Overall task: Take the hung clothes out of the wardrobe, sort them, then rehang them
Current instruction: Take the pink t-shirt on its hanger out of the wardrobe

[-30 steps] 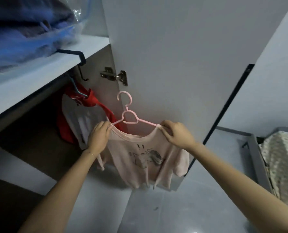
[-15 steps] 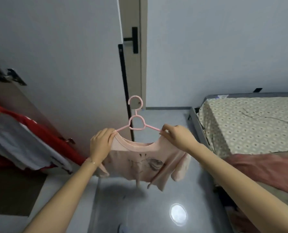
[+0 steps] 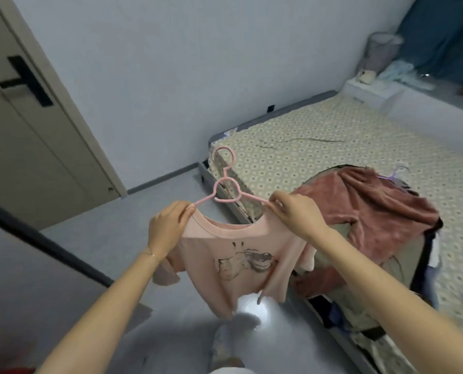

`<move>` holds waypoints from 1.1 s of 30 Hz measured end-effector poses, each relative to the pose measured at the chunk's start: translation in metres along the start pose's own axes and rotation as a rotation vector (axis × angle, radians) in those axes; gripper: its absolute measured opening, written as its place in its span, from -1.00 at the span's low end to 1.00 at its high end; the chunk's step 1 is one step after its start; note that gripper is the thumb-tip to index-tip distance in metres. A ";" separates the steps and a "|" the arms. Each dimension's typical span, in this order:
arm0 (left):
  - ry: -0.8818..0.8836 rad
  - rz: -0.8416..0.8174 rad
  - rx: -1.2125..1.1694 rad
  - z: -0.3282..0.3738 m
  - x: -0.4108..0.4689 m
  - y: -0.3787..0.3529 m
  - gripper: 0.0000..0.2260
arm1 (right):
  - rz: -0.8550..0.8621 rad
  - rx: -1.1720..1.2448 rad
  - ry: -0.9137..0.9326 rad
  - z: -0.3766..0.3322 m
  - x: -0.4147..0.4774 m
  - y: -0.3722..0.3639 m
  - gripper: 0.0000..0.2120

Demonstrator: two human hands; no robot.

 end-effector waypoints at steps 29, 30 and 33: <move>-0.542 -0.644 -0.479 0.322 0.269 -0.409 -0.83 | 0.014 -0.178 -1.060 0.383 -0.091 0.035 -0.71; -0.538 -0.660 -0.492 0.330 0.275 -0.419 -0.84 | 0.024 -0.172 -1.073 0.394 -0.089 0.033 -0.71; -0.540 -0.679 -0.524 0.353 0.295 -0.448 -0.82 | 0.074 -0.141 -1.085 0.432 -0.081 0.030 -0.74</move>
Point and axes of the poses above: each hand's wrist, its own x-axis towards the middle knuckle, its own y-axis out of the back of the hand, z = x × y, the point moved 5 cm from there along x, towards the middle knuckle, and after that the axes turned 14 degrees about -x, right-handed, at the moved point
